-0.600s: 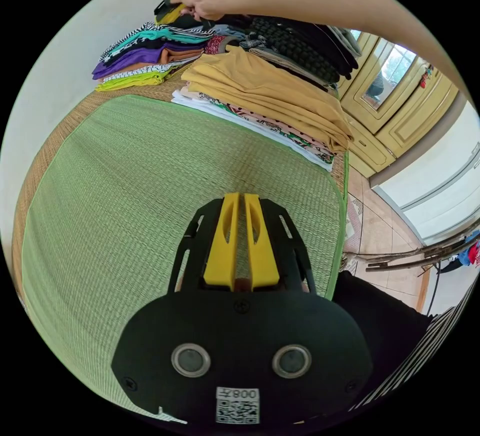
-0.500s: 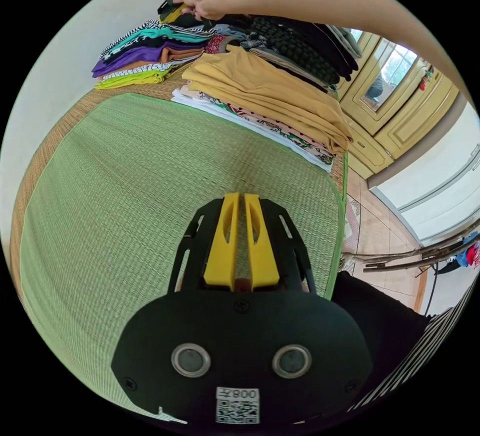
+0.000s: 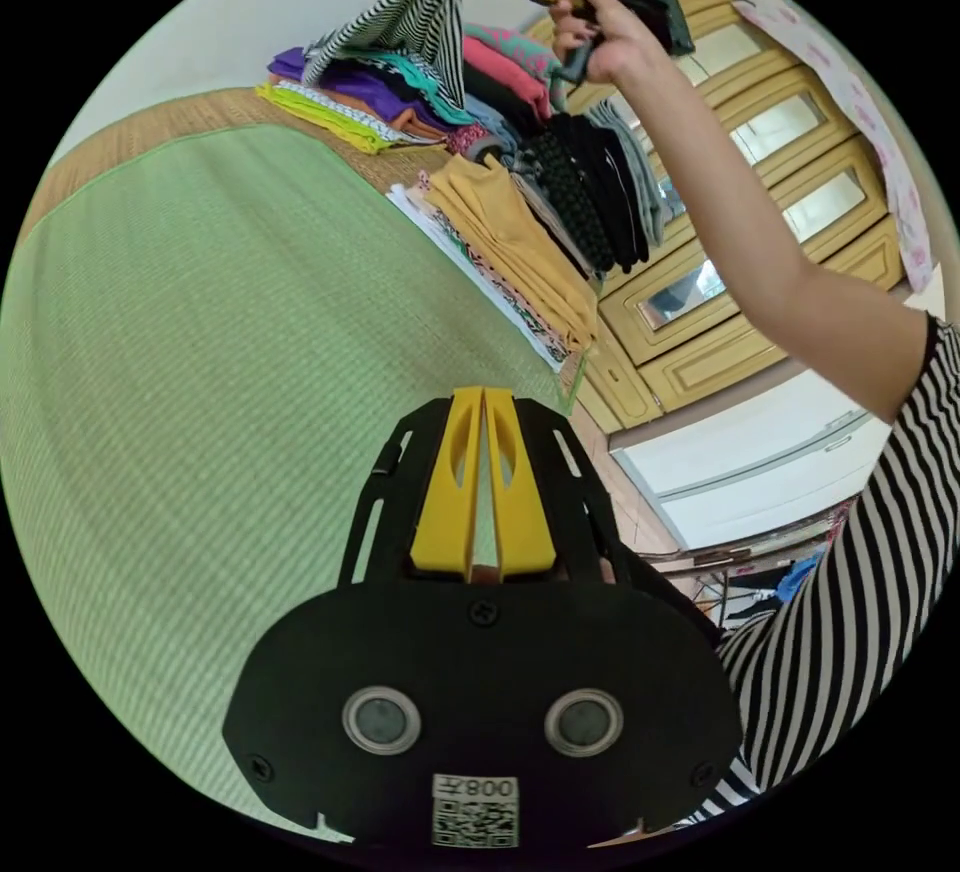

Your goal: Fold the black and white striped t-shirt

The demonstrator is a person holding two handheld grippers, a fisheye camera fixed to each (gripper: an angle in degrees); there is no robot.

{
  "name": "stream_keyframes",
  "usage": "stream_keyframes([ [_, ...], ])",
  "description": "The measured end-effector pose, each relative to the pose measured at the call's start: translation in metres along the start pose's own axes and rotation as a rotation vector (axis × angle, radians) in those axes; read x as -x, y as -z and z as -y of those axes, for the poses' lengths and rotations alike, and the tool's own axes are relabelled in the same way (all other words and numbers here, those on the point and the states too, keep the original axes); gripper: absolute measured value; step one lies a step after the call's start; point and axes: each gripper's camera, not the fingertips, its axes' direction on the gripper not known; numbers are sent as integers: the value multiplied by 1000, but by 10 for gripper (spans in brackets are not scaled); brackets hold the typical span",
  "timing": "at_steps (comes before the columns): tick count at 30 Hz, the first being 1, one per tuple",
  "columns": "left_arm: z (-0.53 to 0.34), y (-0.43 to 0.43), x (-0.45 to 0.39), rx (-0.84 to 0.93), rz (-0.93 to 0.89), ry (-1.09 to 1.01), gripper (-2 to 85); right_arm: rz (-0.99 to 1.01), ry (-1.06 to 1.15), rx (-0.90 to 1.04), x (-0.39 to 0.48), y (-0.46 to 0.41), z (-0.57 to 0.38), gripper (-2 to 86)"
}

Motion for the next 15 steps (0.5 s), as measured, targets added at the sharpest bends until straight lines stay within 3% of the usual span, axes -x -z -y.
stream_keyframes([
  [9, -126, 144, 19, -173, 15, 231, 6, 393, 77, 145, 147, 9, -95, -2],
  [15, -211, 209, 24, -288, -27, 369, 40, 555, 33, 194, 204, 45, -143, -1],
])
